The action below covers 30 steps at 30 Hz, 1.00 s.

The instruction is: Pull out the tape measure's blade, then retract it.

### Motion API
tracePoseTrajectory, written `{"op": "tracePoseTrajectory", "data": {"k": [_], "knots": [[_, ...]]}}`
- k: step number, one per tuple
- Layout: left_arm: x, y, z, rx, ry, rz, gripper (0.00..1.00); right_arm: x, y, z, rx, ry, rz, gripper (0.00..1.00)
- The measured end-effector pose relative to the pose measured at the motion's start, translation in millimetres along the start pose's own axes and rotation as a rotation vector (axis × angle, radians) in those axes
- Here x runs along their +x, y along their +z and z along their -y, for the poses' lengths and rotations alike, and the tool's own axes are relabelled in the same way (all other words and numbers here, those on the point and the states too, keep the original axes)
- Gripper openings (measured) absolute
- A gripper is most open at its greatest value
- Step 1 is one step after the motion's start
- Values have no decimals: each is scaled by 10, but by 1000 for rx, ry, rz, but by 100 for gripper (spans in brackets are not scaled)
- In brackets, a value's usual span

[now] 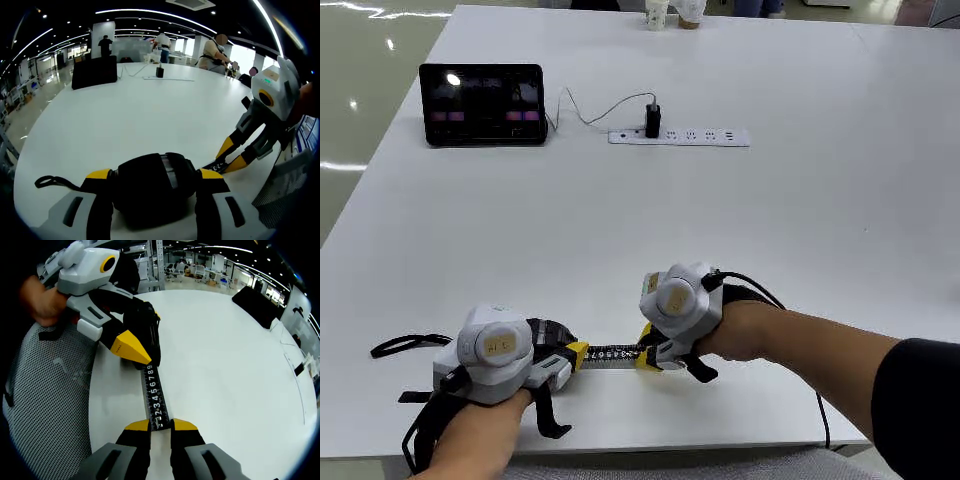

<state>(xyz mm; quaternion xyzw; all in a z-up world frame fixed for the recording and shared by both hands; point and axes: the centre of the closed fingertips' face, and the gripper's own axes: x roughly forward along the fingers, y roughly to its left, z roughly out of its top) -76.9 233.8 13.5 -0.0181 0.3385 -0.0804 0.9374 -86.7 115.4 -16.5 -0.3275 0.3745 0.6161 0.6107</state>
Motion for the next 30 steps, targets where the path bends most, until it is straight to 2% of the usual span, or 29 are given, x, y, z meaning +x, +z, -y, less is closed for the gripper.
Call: {"op": "tracePoseTrajectory", "data": {"k": [23, 27, 30], "knots": [[-7, 1, -4, -22, -20, -4, 61, 12, 7, -13, -5, 10, -5, 11], [-9, 4, 1, -21, -20, -5, 61, 12, 3, -11, -4, 9, -5, 11], [-3, -6, 12, 4, -18, -24, 61, 17, 8, -11, 8, 12, -2, 11]]}}
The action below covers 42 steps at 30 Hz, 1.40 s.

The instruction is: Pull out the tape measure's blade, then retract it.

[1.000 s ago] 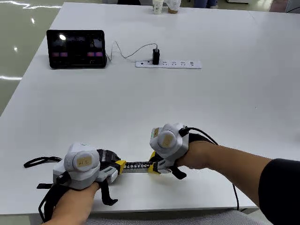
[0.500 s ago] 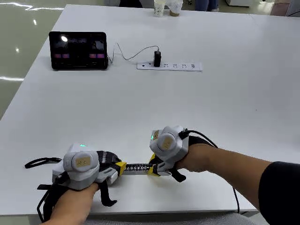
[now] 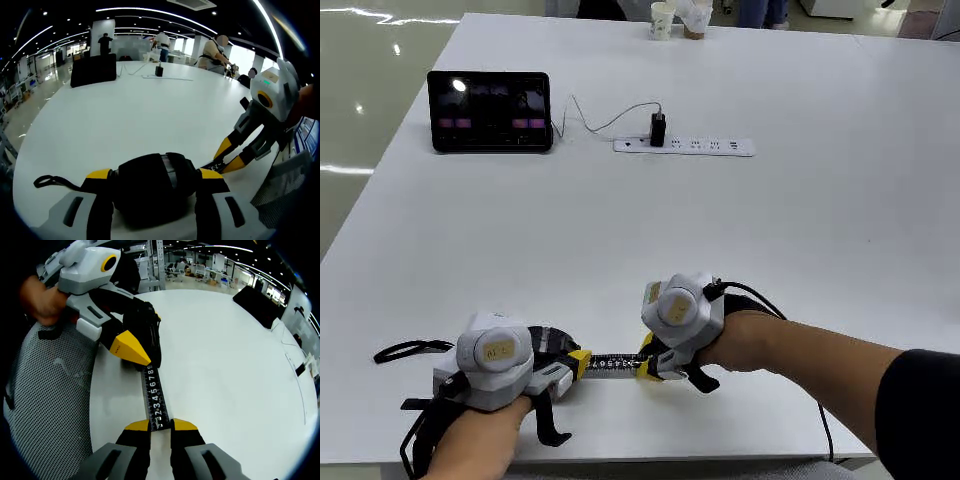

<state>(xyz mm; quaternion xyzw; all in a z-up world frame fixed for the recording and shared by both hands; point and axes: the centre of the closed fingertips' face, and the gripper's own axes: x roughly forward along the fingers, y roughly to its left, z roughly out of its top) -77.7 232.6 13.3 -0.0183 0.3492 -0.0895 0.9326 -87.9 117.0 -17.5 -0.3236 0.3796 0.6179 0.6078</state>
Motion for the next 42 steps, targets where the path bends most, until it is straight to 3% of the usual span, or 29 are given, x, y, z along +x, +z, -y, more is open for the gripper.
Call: {"op": "tracePoseTrajectory", "data": {"k": [31, 35, 38, 42], "knots": [[-2, 1, -13, -34, -15, 11, 61, 72, 106, -20, -1, 7, 18, 11], [-5, -5, -11, -23, -14, 3, 61, 73, 109, -21, 2, 8, 17, 11], [6, -10, 5, 17, -6, -6, 61, 82, 127, -24, 13, 12, 23, 12], [-4, -9, -13, 2, -11, -4, 60, 109, 181, -47, 4, 11, 32, 12]]}}
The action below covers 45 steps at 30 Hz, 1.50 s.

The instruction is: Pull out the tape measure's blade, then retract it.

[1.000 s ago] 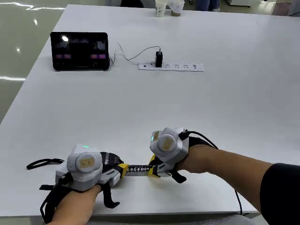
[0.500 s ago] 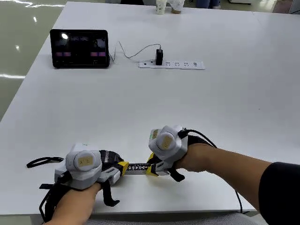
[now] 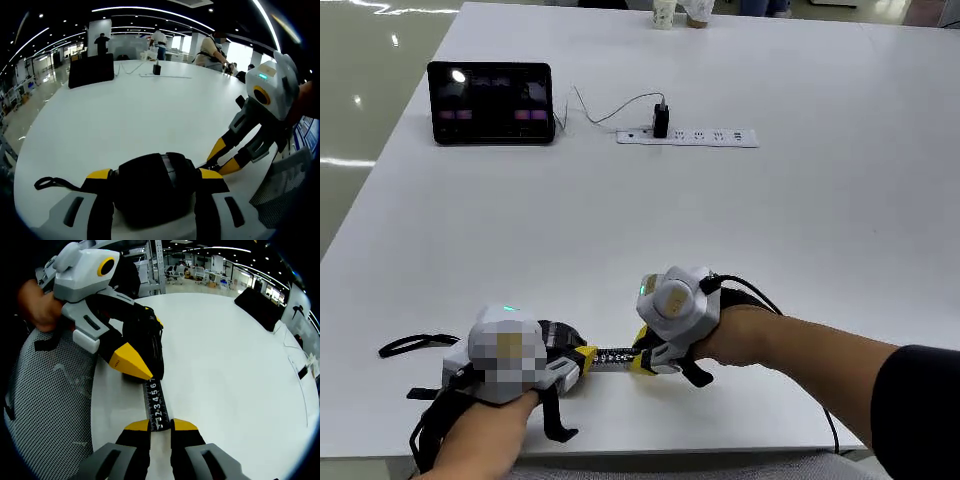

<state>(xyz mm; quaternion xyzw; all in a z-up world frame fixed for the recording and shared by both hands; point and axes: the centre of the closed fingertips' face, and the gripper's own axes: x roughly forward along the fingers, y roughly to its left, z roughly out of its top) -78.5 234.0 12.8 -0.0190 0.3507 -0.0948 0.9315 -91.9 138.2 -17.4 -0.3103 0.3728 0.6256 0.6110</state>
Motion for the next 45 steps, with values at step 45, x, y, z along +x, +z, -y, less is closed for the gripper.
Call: {"op": "tracePoseTrajectory", "data": {"k": [45], "knots": [[-8, 13, -10, -34, 4, 6, 61, 142, 244, -39, 13, 9, 54, 12]]}}
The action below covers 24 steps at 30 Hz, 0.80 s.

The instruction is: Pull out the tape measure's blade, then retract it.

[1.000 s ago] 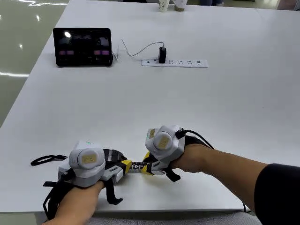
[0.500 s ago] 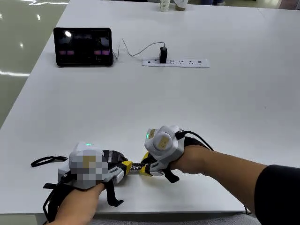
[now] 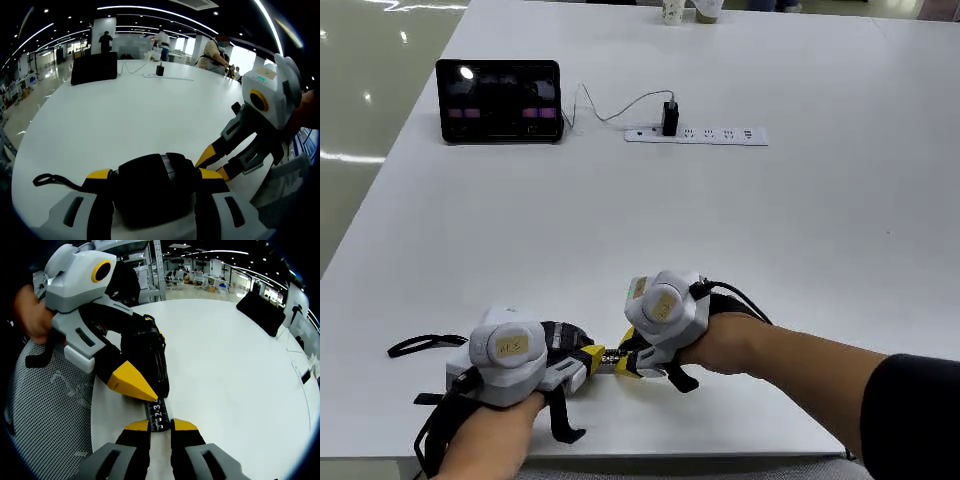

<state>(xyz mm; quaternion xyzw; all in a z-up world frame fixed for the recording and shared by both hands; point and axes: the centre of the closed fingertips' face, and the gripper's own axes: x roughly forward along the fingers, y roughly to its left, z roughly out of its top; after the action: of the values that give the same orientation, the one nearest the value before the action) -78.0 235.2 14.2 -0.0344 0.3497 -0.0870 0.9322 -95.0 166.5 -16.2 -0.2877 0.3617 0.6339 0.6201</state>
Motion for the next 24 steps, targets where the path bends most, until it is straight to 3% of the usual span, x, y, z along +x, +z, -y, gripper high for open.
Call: {"op": "tracePoseTrajectory", "data": {"k": [15, 24], "knots": [[1, 2, 0, -13, -6, 3, 60, 34, 51, -8, 9, 7, 23, 12], [3, -3, 11, 4, -3, -2, 60, 75, 87, -19, -13, 10, -1, 12]]}}
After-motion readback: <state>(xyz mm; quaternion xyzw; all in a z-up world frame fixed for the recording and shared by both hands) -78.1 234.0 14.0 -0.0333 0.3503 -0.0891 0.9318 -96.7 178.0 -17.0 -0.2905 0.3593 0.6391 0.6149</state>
